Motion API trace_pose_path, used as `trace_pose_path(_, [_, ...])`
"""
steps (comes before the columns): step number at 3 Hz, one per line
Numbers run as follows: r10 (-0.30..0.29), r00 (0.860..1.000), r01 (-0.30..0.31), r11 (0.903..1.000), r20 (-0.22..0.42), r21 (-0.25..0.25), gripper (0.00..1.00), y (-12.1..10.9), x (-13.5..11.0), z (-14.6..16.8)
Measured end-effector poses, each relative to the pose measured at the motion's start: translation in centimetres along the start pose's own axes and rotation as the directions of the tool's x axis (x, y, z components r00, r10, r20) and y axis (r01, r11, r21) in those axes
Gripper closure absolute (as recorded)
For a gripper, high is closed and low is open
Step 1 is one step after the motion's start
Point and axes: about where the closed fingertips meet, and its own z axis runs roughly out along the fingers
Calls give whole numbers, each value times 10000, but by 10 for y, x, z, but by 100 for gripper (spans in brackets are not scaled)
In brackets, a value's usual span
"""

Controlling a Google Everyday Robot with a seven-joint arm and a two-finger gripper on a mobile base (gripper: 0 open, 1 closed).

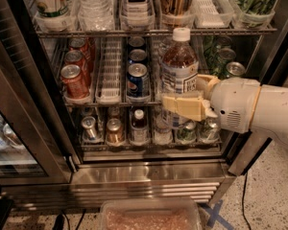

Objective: Pick blue plastic bottle from middle shelf of fridge

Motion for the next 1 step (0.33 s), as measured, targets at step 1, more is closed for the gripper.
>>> trace_pose_path(1, [0, 10000, 0, 10000, 0, 0, 100, 0, 0, 0])
